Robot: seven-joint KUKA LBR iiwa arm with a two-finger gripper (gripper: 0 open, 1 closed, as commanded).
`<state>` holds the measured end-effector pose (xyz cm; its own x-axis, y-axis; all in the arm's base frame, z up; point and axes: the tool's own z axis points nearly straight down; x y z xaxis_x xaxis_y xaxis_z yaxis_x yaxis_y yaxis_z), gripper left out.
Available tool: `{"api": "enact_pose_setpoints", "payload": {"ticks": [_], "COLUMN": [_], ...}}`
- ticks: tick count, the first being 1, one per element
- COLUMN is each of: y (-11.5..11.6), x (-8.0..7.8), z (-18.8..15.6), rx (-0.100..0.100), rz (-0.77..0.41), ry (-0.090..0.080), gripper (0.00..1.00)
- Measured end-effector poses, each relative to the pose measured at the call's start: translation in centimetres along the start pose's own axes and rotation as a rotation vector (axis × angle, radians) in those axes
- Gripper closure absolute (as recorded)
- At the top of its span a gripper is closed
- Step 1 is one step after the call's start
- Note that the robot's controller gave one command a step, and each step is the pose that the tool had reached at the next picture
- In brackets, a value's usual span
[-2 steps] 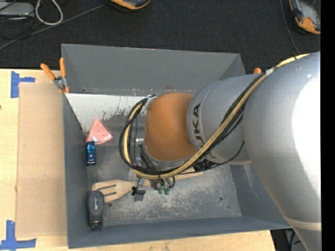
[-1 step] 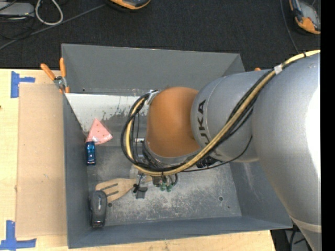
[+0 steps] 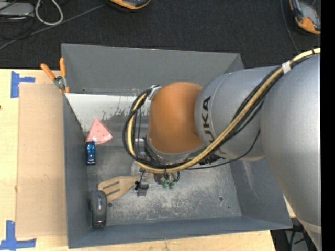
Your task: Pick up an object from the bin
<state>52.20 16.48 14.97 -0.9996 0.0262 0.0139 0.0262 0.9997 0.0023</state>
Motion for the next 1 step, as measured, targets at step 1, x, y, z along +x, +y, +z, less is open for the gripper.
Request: {"api": "enact_pose_setpoints", "payload": {"ticks": [1], "y": [-0.07], "x": [0.07], "z": [-2.83], "rx": [0.001], "rz": [-0.001], "ry": [0.003], "gripper": [1.00]}}
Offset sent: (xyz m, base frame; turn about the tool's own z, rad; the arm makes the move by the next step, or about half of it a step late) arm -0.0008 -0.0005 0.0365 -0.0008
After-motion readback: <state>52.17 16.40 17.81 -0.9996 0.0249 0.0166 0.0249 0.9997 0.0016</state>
